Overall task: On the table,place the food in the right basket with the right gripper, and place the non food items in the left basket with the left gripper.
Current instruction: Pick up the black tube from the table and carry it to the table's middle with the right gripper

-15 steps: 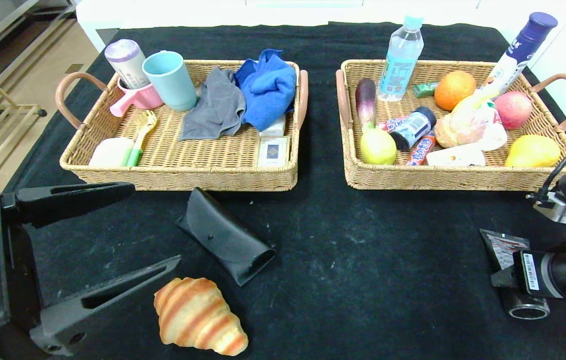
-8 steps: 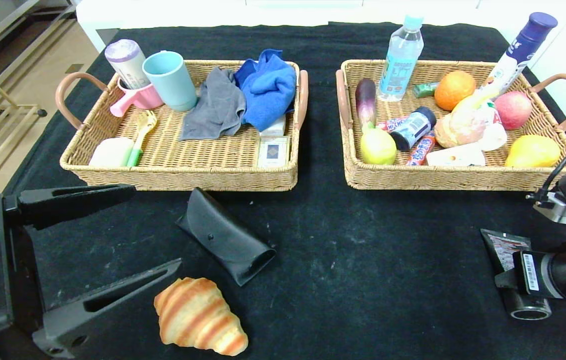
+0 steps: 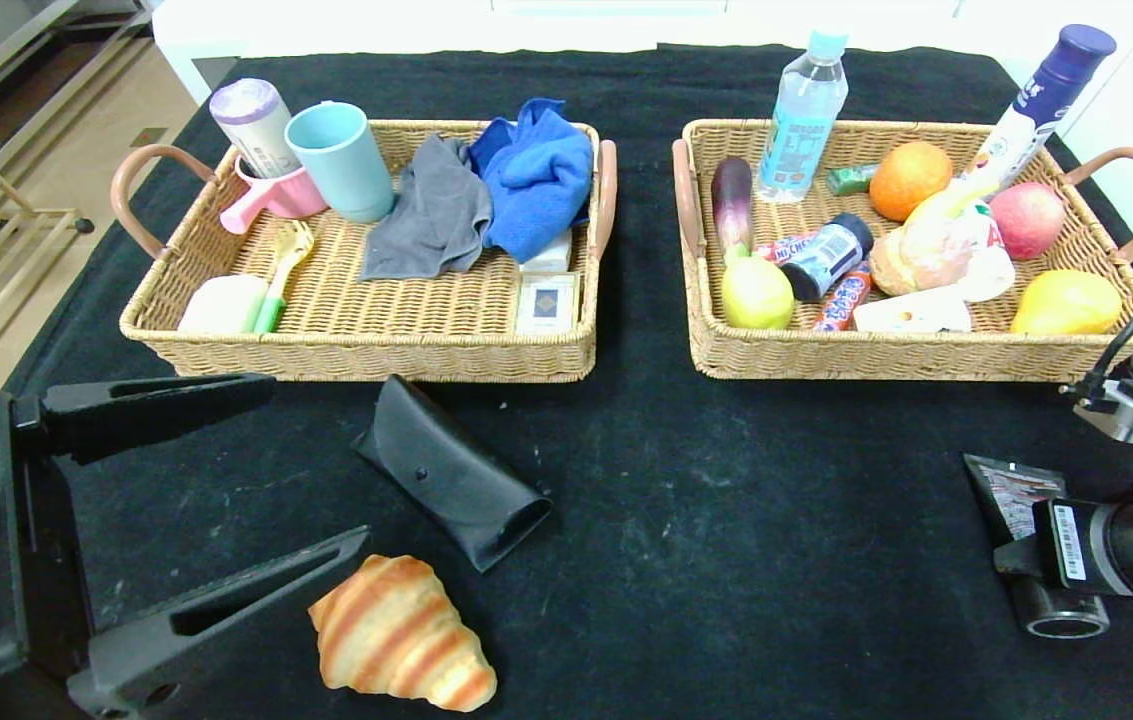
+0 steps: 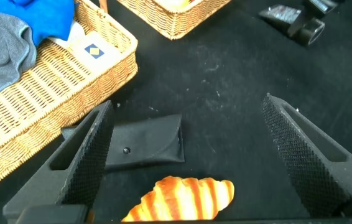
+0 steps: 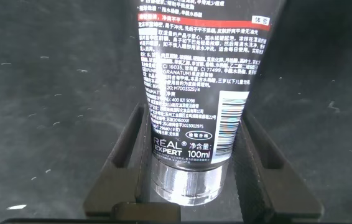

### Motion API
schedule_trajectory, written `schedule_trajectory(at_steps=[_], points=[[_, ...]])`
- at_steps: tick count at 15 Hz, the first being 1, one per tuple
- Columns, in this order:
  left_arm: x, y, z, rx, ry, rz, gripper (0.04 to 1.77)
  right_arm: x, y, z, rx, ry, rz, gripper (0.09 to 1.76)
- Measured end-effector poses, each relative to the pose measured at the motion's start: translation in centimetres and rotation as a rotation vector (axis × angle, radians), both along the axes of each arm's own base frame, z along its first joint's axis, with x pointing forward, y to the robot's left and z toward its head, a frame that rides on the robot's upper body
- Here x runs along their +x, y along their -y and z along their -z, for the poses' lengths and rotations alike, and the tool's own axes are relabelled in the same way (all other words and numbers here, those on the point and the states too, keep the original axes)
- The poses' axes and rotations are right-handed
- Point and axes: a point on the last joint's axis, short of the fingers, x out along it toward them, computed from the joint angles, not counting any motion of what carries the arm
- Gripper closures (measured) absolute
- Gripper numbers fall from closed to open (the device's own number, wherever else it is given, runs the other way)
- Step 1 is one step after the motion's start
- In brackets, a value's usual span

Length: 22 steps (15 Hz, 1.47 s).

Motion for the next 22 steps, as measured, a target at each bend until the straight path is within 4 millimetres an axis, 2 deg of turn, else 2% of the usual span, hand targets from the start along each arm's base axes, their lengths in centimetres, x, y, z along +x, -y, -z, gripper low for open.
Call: schedule_trajectory(at_steps=[4, 8, 12, 15, 22], points=[[0.0, 0.0, 0.0, 0.000, -0.002, 0.000, 0.09, -1.0, -0.1, -1.9, 0.002, 0.068, -0.034, 1.04], [0.0, 0.0, 0.0, 0.001, -0.002, -0.001, 0.09, -2.0, -1.7, -4.0, 0.008, 0.108, -0.117, 1.05], [0.2, 0.1, 0.3, 0.006, -0.011, -0.001, 0.09, -2.7, -4.4, -6.3, 0.020, 0.162, -0.244, 1.05], [0.4, 0.2, 0.3, 0.007, -0.016, -0.002, 0.09, -2.8, -7.0, -7.3, 0.005, 0.183, -0.327, 1.05], [0.5, 0.2, 0.4, 0.008, -0.015, -0.003, 0.09, -1.3, -12.7, -7.8, 0.011, 0.200, -0.455, 1.05]])
